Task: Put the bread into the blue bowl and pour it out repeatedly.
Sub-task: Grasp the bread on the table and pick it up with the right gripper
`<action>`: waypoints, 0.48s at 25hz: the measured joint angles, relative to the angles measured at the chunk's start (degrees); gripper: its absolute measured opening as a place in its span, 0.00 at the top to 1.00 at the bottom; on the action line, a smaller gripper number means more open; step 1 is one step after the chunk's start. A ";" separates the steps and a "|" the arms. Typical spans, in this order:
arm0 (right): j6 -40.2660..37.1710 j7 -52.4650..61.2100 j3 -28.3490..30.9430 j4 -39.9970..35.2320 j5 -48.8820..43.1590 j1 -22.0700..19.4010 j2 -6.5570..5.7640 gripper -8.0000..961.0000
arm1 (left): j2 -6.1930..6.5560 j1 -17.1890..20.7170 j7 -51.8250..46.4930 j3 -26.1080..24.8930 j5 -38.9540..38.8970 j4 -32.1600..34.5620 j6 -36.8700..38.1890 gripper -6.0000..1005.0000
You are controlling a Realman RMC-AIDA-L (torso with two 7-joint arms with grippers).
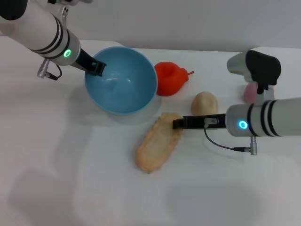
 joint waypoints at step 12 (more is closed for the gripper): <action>-21.45 -16.93 25.50 -2.23 -0.64 -9.09 -1.48 0.84 | 0.00 -0.11 0.06 0.05 0.30 -0.66 -0.27 1.00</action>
